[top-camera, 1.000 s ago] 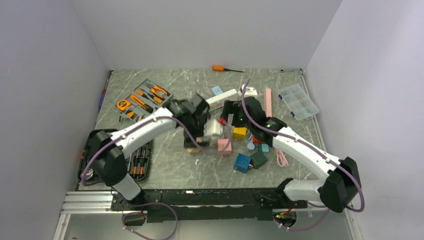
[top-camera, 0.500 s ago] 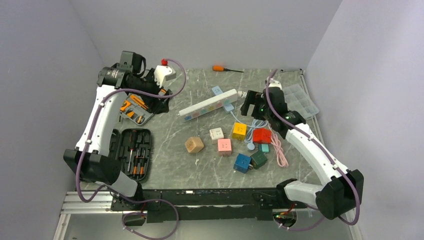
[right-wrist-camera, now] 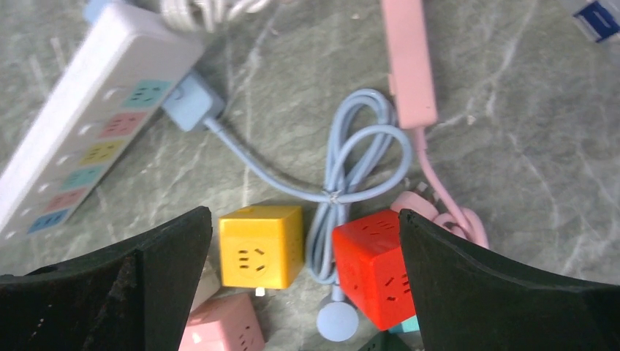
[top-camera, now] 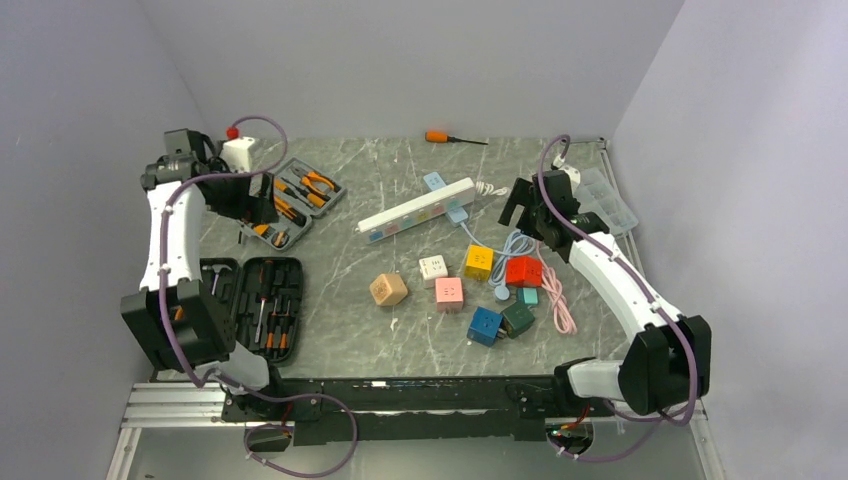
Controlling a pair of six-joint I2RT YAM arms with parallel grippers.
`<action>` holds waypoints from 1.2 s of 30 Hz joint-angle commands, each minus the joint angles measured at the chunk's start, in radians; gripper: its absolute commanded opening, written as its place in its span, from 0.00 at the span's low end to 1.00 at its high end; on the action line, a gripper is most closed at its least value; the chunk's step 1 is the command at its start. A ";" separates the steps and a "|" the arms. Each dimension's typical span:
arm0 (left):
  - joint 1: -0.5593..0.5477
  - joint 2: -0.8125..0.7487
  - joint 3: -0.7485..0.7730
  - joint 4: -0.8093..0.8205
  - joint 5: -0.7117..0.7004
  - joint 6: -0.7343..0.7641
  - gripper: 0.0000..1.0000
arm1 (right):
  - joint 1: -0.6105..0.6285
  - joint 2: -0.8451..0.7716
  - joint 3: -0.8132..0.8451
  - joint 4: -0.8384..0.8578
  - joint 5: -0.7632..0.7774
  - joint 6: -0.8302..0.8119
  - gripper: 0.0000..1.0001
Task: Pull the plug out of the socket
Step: Reset both arms
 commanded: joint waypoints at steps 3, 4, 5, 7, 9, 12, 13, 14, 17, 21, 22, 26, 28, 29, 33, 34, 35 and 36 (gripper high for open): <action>0.086 0.067 0.034 0.065 0.073 -0.087 0.99 | -0.014 0.018 0.028 -0.016 0.094 -0.005 1.00; 0.089 0.057 0.008 0.089 0.081 -0.091 0.99 | -0.016 0.009 0.014 0.001 0.089 -0.007 1.00; 0.088 0.047 -0.015 0.116 0.086 -0.096 0.99 | -0.019 -0.002 0.000 0.016 0.084 -0.009 1.00; 0.089 0.034 -0.052 0.154 0.091 -0.108 0.99 | -0.019 -0.019 -0.031 0.053 0.069 -0.020 1.00; 0.089 0.027 -0.085 0.191 0.092 -0.119 1.00 | -0.021 -0.023 -0.051 0.075 0.082 -0.025 1.00; 0.089 0.010 -0.161 0.285 0.088 -0.152 0.99 | -0.022 -0.003 -0.063 0.090 0.130 -0.027 1.00; 0.089 0.005 -0.189 0.322 0.087 -0.163 0.99 | -0.024 0.009 -0.062 0.092 0.162 -0.025 1.00; 0.089 0.000 -0.216 0.356 0.092 -0.176 0.99 | -0.025 0.018 -0.062 0.094 0.189 -0.024 1.00; 0.085 -0.010 -0.282 0.469 0.093 -0.224 0.99 | -0.033 0.053 -0.048 0.096 0.285 -0.011 1.00; 0.069 -0.028 -0.360 0.588 0.000 -0.311 0.99 | -0.040 0.087 -0.067 0.149 0.489 0.000 1.00; 0.067 -0.039 -0.389 0.622 -0.005 -0.320 0.99 | -0.041 0.077 -0.110 0.225 0.524 -0.029 1.00; 0.063 -0.092 -0.550 0.836 0.011 -0.340 0.99 | -0.043 0.071 -0.255 0.539 0.630 -0.201 1.00; 0.060 -0.116 -0.634 0.965 0.003 -0.339 0.99 | -0.047 0.104 -0.265 0.596 0.668 -0.234 1.00; 0.059 -0.131 -0.677 1.029 0.004 -0.332 0.99 | -0.051 0.119 -0.272 0.627 0.688 -0.254 1.00; 0.049 -0.206 -0.851 1.325 0.017 -0.322 0.99 | -0.076 0.130 -0.362 0.867 0.703 -0.349 1.00; 0.049 -0.223 -0.911 1.426 0.036 -0.326 0.99 | -0.083 0.118 -0.398 0.931 0.676 -0.370 1.00; 0.048 -0.233 -0.937 1.498 0.047 -0.355 0.99 | -0.090 0.112 -0.435 0.996 0.646 -0.381 1.00; 0.049 -0.236 -0.959 1.527 0.088 -0.368 0.99 | -0.096 0.106 -0.466 1.051 0.630 -0.397 1.00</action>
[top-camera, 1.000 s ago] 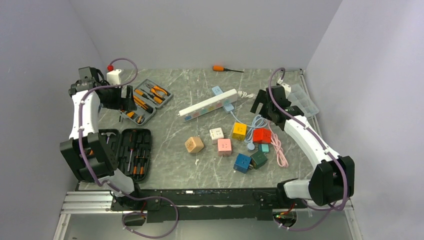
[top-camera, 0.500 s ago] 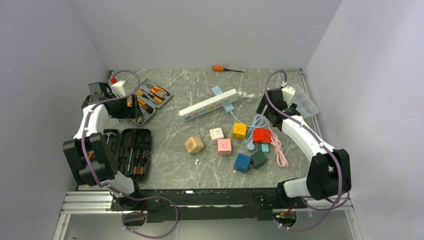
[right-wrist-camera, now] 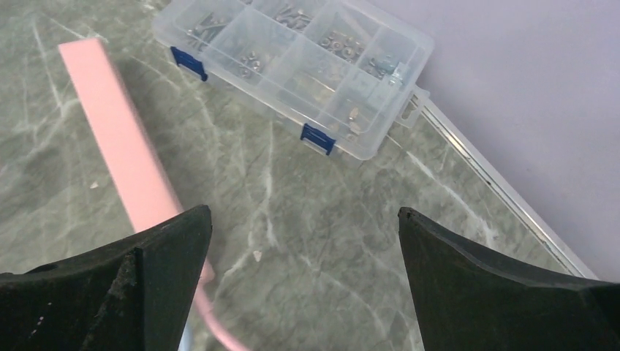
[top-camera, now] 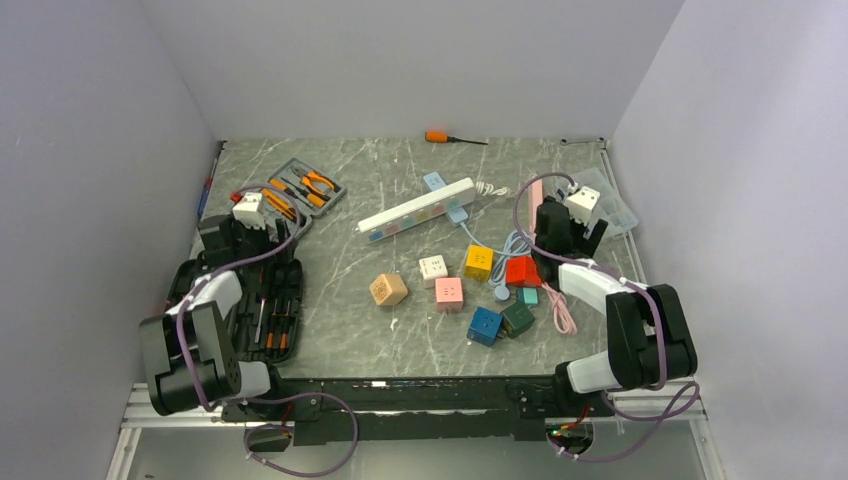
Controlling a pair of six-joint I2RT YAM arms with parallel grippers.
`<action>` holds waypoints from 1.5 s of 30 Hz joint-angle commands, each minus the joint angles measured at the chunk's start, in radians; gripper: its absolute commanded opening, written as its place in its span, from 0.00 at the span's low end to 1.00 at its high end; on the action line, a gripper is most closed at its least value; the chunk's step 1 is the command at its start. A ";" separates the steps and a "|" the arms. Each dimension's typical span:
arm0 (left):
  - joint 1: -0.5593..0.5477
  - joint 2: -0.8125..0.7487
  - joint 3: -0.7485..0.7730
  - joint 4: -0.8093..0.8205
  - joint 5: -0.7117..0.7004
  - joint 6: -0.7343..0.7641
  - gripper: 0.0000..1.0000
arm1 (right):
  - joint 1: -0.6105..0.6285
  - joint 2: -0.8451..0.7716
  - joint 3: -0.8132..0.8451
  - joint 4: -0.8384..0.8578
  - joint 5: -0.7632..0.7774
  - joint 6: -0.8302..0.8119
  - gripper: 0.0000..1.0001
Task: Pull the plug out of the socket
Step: Reset both arms
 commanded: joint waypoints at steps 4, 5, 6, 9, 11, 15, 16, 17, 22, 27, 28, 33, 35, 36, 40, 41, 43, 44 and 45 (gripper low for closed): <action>-0.004 -0.020 -0.091 0.431 0.187 -0.057 0.99 | -0.048 -0.025 -0.167 0.464 -0.061 -0.156 1.00; -0.004 -0.007 -0.103 0.461 0.197 -0.061 0.99 | -0.051 -0.024 -0.166 0.450 -0.073 -0.155 1.00; -0.004 0.003 -0.119 0.506 0.197 -0.071 0.99 | -0.051 -0.026 -0.165 0.449 -0.093 -0.167 1.00; -0.004 0.013 -0.157 0.576 0.218 -0.075 0.99 | -0.050 -0.033 -0.181 0.465 -0.114 -0.175 1.00; -0.005 -0.007 -0.197 0.635 0.221 -0.074 0.99 | -0.050 -0.037 -0.203 0.486 -0.126 -0.183 1.00; -0.004 -0.044 -0.294 0.778 0.186 -0.088 0.99 | -0.050 -0.017 -0.264 0.586 -0.126 -0.181 1.00; -0.006 -0.052 -0.324 0.822 0.152 -0.094 0.99 | -0.050 -0.004 -0.272 0.607 -0.125 -0.179 1.00; -0.009 -0.058 -0.338 0.843 0.118 -0.103 0.99 | -0.048 0.010 -0.282 0.633 -0.120 -0.179 1.00; -0.127 -0.096 -0.431 0.929 -0.146 -0.053 1.00 | -0.048 0.055 -0.334 0.780 -0.140 -0.218 1.00; -0.266 0.015 -0.440 1.041 -0.393 0.022 0.99 | -0.048 0.064 -0.317 0.755 -0.191 -0.223 1.00; -0.280 0.004 -0.430 1.022 -0.410 0.031 1.00 | -0.050 0.067 -0.310 0.738 -0.202 -0.222 1.00; -0.283 -0.021 -0.440 0.981 -0.393 0.037 0.99 | -0.119 0.066 -0.285 0.669 -0.346 -0.183 1.00; -0.283 -0.005 -0.437 1.012 -0.410 0.031 0.99 | -0.126 0.043 -0.362 0.789 -0.402 -0.194 1.00; -0.283 0.011 -0.433 1.022 -0.438 0.024 0.99 | -0.125 0.059 -0.431 0.934 -0.430 -0.216 1.00; -0.280 0.007 -0.384 0.921 -0.537 -0.033 0.99 | -0.087 0.087 -0.425 0.937 -0.359 -0.226 1.00; -0.279 0.012 -0.391 0.950 -0.550 -0.033 0.99 | -0.122 0.087 -0.407 0.911 -0.400 -0.206 1.00; -0.279 0.007 -0.381 0.913 -0.559 -0.046 0.99 | -0.147 0.070 -0.406 0.875 -0.430 -0.186 1.00; -0.279 0.007 -0.386 0.927 -0.561 -0.046 0.99 | -0.147 0.071 -0.411 0.887 -0.431 -0.188 1.00; -0.279 0.010 -0.387 0.939 -0.565 -0.045 0.99 | -0.147 0.072 -0.414 0.897 -0.430 -0.190 1.00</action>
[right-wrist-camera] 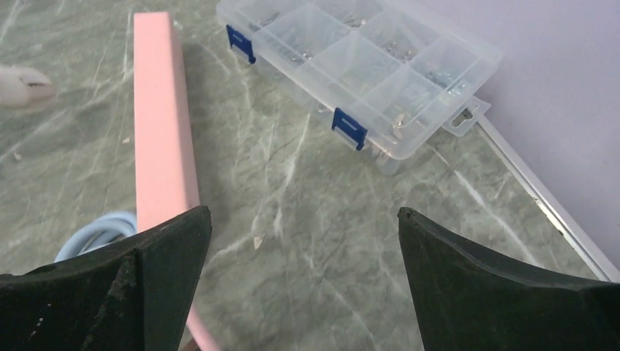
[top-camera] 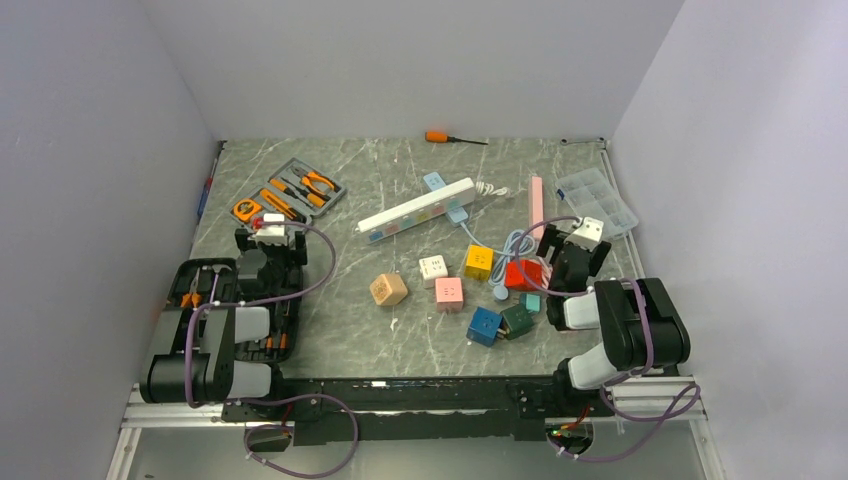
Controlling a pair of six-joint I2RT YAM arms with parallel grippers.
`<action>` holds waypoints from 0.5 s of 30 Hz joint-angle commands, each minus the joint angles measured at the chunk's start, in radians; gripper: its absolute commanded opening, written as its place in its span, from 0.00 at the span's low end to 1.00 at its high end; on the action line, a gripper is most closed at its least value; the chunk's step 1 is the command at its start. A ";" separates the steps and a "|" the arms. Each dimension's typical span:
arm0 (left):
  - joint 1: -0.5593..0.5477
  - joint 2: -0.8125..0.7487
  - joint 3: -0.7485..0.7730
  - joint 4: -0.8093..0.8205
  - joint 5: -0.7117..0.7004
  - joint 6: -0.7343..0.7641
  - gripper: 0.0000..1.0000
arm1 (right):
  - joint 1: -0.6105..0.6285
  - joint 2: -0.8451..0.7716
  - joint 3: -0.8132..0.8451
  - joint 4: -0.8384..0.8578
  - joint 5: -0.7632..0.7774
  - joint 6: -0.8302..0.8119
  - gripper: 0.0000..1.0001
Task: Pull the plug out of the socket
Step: Reset both arms
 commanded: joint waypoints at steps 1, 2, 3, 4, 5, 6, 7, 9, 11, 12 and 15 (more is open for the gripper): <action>0.001 0.006 0.024 0.029 -0.060 -0.033 0.99 | -0.021 -0.017 0.024 0.045 -0.047 0.030 1.00; 0.001 0.003 0.026 0.019 -0.059 -0.035 0.99 | -0.021 -0.015 0.023 0.049 -0.047 0.030 1.00; 0.001 0.006 0.025 0.024 -0.059 -0.033 0.99 | -0.020 -0.012 0.021 0.064 -0.047 0.024 1.00; 0.001 0.006 0.023 0.029 -0.059 -0.033 0.99 | -0.020 -0.012 0.019 0.068 -0.044 0.020 1.00; 0.001 0.006 0.024 0.026 -0.059 -0.035 0.99 | -0.021 -0.012 0.021 0.064 -0.046 0.023 1.00; 0.001 0.006 0.023 0.025 -0.059 -0.034 0.99 | -0.021 -0.013 0.019 0.065 -0.045 0.023 1.00; 0.001 0.005 0.023 0.029 -0.059 -0.034 0.99 | -0.020 -0.012 0.019 0.070 -0.044 0.019 1.00; 0.001 0.006 0.023 0.027 -0.059 -0.035 0.99 | -0.021 -0.012 0.019 0.066 -0.045 0.024 1.00; 0.001 0.008 0.025 0.026 -0.059 -0.033 0.99 | -0.021 -0.011 0.019 0.066 -0.045 0.023 1.00; 0.001 0.008 0.025 0.025 -0.059 -0.035 0.99 | -0.022 -0.011 0.019 0.066 -0.045 0.023 1.00; 0.001 0.008 0.025 0.025 -0.059 -0.035 0.99 | -0.020 -0.011 0.019 0.066 -0.045 0.023 1.00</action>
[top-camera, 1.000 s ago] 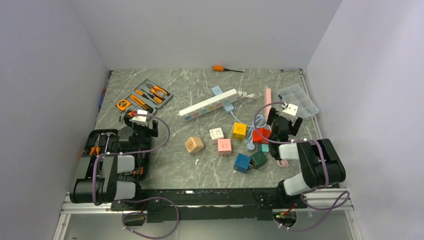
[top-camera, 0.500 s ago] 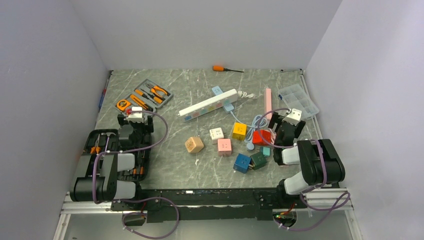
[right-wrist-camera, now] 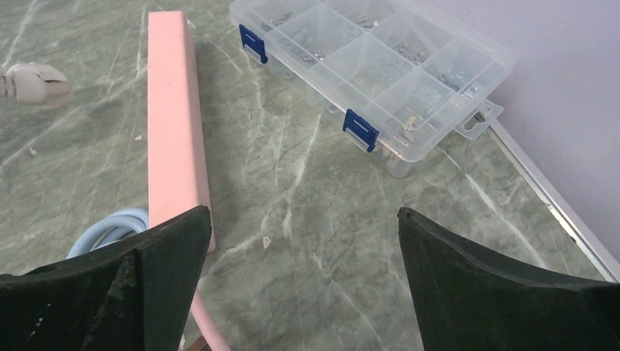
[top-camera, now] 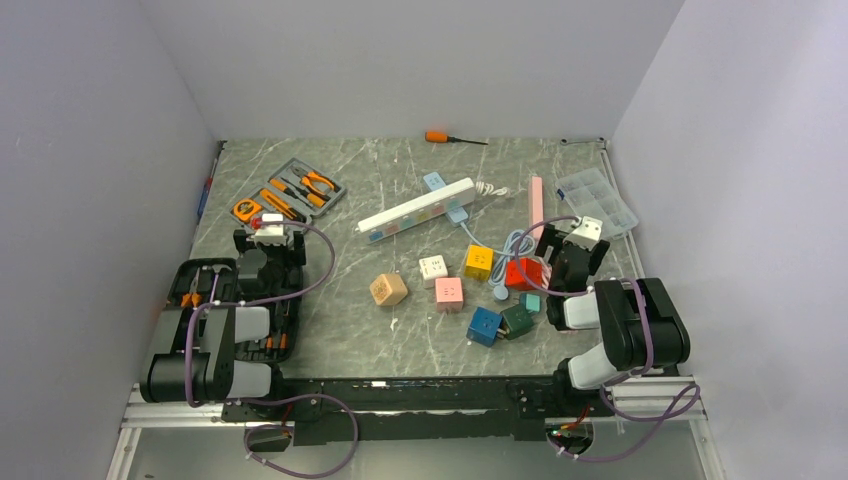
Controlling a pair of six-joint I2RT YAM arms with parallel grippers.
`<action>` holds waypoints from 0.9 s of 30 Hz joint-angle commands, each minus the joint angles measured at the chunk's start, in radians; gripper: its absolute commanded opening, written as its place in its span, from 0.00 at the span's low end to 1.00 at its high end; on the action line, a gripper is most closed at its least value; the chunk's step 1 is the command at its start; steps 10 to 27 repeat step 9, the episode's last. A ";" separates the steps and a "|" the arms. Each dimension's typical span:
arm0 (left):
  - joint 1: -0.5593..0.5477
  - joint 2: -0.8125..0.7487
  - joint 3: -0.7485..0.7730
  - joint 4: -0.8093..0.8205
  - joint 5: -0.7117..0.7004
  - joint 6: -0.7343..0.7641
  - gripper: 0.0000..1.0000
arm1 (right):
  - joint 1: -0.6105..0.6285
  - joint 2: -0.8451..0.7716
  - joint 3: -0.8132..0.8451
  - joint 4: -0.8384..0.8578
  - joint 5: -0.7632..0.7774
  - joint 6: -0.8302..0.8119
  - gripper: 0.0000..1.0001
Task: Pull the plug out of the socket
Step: Reset both arms
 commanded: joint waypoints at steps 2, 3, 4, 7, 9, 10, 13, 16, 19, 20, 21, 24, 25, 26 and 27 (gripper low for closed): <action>0.000 0.005 0.027 0.030 -0.013 -0.028 0.99 | -0.002 -0.011 0.008 0.066 -0.013 0.017 1.00; 0.000 0.005 0.028 0.030 -0.013 -0.027 0.99 | -0.002 -0.011 0.009 0.065 -0.013 0.016 1.00; 0.001 0.005 0.028 0.029 -0.012 -0.027 0.99 | -0.002 -0.011 0.009 0.066 -0.013 0.017 1.00; 0.001 0.007 0.029 0.027 -0.012 -0.026 0.99 | -0.002 -0.011 0.008 0.065 -0.013 0.017 1.00; 0.001 0.005 0.028 0.030 -0.013 -0.026 0.99 | -0.001 -0.011 0.008 0.066 -0.012 0.017 1.00; 0.001 0.005 0.028 0.030 -0.013 -0.026 0.99 | -0.001 -0.011 0.008 0.066 -0.012 0.017 1.00; 0.001 0.005 0.028 0.030 -0.013 -0.026 0.99 | -0.001 -0.011 0.008 0.066 -0.012 0.017 1.00; 0.001 0.005 0.028 0.030 -0.013 -0.026 0.99 | -0.001 -0.011 0.008 0.066 -0.012 0.017 1.00; 0.001 0.005 0.028 0.030 -0.013 -0.026 0.99 | -0.001 -0.011 0.008 0.066 -0.012 0.017 1.00; 0.001 0.005 0.028 0.030 -0.013 -0.026 0.99 | -0.001 -0.011 0.008 0.066 -0.012 0.017 1.00; 0.001 0.005 0.028 0.030 -0.013 -0.026 0.99 | -0.001 -0.011 0.008 0.066 -0.012 0.017 1.00; 0.001 0.005 0.028 0.030 -0.013 -0.026 0.99 | -0.001 -0.011 0.008 0.066 -0.012 0.017 1.00; 0.001 0.005 0.028 0.030 -0.013 -0.026 0.99 | -0.001 -0.011 0.008 0.066 -0.012 0.017 1.00; 0.001 0.005 0.028 0.030 -0.013 -0.026 0.99 | -0.001 -0.011 0.008 0.066 -0.012 0.017 1.00; 0.001 0.005 0.028 0.030 -0.013 -0.026 0.99 | -0.001 -0.011 0.008 0.066 -0.012 0.017 1.00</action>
